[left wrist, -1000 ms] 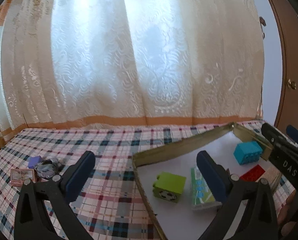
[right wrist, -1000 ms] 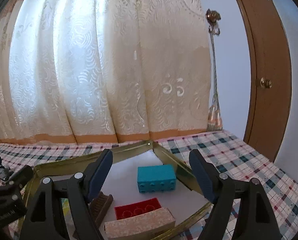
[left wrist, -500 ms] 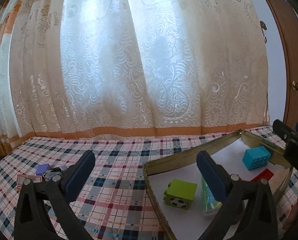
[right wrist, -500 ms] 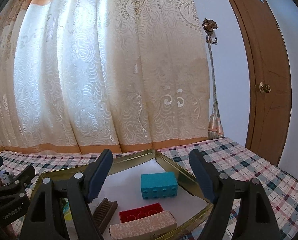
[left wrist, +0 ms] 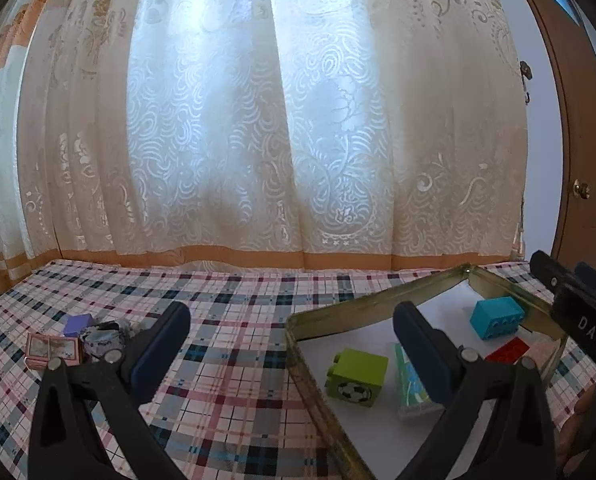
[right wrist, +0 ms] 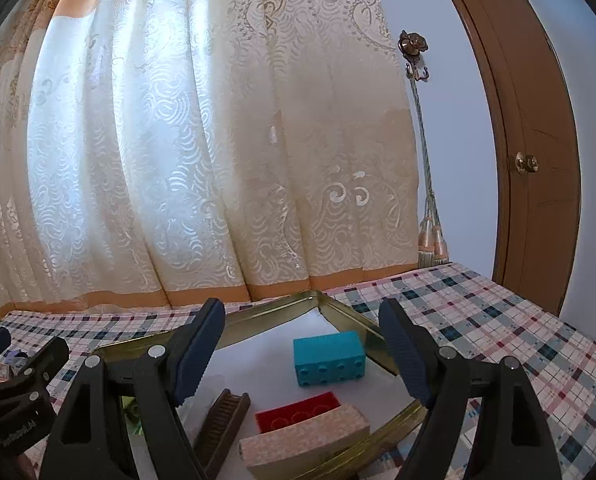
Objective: Organize rigid objects
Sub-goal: 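Lift both open grippers up from the tray, then move the left gripper to the pink photo frame while the right approaches the gray pouch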
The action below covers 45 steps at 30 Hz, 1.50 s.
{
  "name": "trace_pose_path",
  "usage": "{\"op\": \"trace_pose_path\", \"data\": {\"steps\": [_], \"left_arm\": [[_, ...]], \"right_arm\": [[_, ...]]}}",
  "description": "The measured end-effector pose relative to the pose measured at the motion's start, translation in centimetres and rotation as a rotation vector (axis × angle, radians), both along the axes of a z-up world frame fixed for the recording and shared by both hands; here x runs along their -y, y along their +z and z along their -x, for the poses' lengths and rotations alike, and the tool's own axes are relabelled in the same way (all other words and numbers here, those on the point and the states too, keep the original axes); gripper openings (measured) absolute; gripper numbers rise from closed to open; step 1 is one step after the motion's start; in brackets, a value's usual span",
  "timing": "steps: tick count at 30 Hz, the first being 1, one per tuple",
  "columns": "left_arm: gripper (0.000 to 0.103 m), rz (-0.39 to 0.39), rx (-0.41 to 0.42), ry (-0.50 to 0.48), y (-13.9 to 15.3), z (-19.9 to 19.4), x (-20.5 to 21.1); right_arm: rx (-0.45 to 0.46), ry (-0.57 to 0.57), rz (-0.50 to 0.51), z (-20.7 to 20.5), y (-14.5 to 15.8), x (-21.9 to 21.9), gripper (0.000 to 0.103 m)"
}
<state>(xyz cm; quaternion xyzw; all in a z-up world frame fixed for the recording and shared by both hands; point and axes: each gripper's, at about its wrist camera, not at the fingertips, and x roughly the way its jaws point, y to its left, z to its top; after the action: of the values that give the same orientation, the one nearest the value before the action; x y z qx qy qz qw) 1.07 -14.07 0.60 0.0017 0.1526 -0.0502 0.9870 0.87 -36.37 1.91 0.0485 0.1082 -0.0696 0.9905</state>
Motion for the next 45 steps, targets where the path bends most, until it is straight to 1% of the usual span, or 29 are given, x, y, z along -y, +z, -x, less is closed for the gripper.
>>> {"op": "trace_pose_path", "data": {"steps": [1, 8, 14, 19, 27, 30, 32, 34, 37, 40, 45], "left_arm": [[0.103, 0.033, -0.012, 0.087, 0.0, 0.1, -0.2], [0.103, 0.02, -0.019, 0.105, -0.1, 0.4, -2.2], [0.103, 0.026, -0.016, 0.119, -0.2, 0.6, -3.7], [0.103, 0.026, -0.011, 0.117, -0.2, 0.9, -4.7], [0.103, 0.029, -0.008, 0.114, -0.1, 1.3, -5.7], [0.103, 0.027, -0.008, 0.108, -0.1, 1.4, -6.2], [0.103, 0.021, -0.01, 0.113, -0.2, 1.4, -6.5], [0.103, 0.011, -0.016, 0.125, -0.2, 1.3, -6.9], [0.103, 0.007, -0.02, 0.133, -0.3, 1.2, -8.0], [0.103, 0.008, -0.03, 0.162, -0.4, 1.1, -9.6], [0.103, 0.011, -0.077, 0.221, -0.9, 0.6, -12.9]], "right_arm": [[0.008, -0.001, 0.003, 0.2, 0.0, -0.2, 0.081], [0.071, -0.02, 0.041, 1.9, 0.5, -1.6, 0.081], [0.074, -0.058, 0.022, 2.6, 0.5, -2.3, 0.082], [0.077, -0.094, 0.032, 3.2, 0.5, -3.2, 0.082], [0.073, -0.076, 0.049, 3.6, 0.5, -5.2, 0.082], [0.076, -0.075, 0.036, 3.9, 0.4, -5.6, 0.082], [0.075, -0.07, 0.03, 3.9, 0.4, -6.2, 0.082], [0.073, -0.052, 0.047, 3.9, 0.4, -7.1, 0.082], [0.068, -0.022, 0.051, 3.8, 0.3, -8.5, 0.082], [0.054, 0.005, 0.042, 3.6, 0.1, -9.7, 0.082], [0.029, 0.056, 0.04, 3.1, -0.2, -12.1, 0.082]]}}
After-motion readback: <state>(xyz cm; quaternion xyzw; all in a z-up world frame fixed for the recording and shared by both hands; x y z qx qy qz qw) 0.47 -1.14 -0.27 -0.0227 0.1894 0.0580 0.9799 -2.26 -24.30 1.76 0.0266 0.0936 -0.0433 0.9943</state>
